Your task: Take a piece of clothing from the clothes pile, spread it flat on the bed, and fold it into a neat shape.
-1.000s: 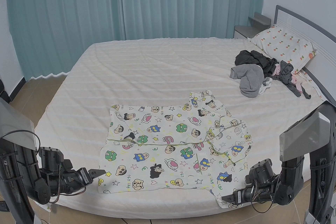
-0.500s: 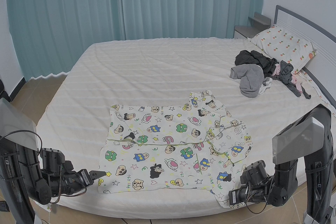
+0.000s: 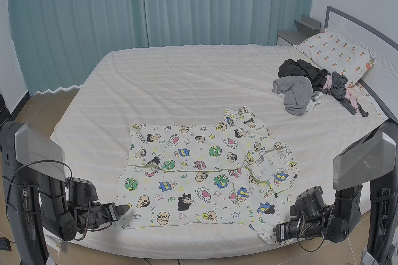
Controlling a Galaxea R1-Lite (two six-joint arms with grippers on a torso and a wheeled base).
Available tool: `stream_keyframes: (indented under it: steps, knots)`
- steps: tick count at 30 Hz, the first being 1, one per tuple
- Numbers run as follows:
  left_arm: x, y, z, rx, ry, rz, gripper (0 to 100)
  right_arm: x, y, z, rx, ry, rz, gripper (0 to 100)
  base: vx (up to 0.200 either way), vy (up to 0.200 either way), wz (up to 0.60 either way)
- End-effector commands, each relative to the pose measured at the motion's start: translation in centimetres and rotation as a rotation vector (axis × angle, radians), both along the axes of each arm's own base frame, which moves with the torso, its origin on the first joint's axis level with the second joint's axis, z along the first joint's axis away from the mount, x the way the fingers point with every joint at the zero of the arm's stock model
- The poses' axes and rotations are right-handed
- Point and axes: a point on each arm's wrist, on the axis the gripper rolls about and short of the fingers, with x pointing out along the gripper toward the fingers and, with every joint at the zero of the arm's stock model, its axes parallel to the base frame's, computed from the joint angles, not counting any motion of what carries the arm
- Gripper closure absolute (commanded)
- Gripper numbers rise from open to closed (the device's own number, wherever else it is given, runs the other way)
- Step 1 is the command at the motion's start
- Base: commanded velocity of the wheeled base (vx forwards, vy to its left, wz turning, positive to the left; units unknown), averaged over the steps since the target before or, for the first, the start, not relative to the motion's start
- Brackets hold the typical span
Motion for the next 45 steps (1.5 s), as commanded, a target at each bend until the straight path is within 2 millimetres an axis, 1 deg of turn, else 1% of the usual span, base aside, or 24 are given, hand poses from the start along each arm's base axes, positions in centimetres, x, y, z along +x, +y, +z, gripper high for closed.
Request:
stream_keyframes:
  steps: [1, 11, 18, 30, 31, 39, 45]
  knots:
    - [-0.6, -0.6, -1.4, 0.044, 0.056, -0.05, 0, 0.0, 0.1, 0.3, 0.008, -0.016, 0.005, 100, 0.0, 0.0, 0.0]
    - [-0.9, -2.6, -1.7, 0.082, 0.056, -0.118, 0, -0.2, 0.1, 0.3, 0.008, -0.014, 0.008, 100, 0.0, 0.0, 0.0]
    - [-0.3, -3.6, -2.2, 0.122, 0.036, -0.129, 0, -0.3, 0.0, 0.4, 0.007, -0.015, 0.009, 100, 0.0, 0.0, 0.0]
    - [-0.2, -4.1, -2.4, 0.153, 0.031, -0.163, 0, -0.3, 0.1, 0.4, 0.008, -0.017, 0.01, 100, 0.0, 0.0, 0.0]
    - [-0.2, -4.1, -2.5, 0.157, 0.032, -0.164, 100, -0.3, 0.0, 0.4, 0.008, -0.016, 0.009, 100, 0.0, 0.0, 0.0]
    - [-0.5, -4.0, -2.4, 0.155, 0.039, -0.16, 100, -0.5, 0.0, 0.4, 0.003, -0.008, 0.012, 100, 0.0, 0.0, 0.0]
    - [-0.9, -3.3, -2.2, 0.156, 0.051, -0.138, 100, -0.9, 0.1, 1.1, 0.004, -0.022, 0.028, 100, 0.0, 0.0, 0.0]
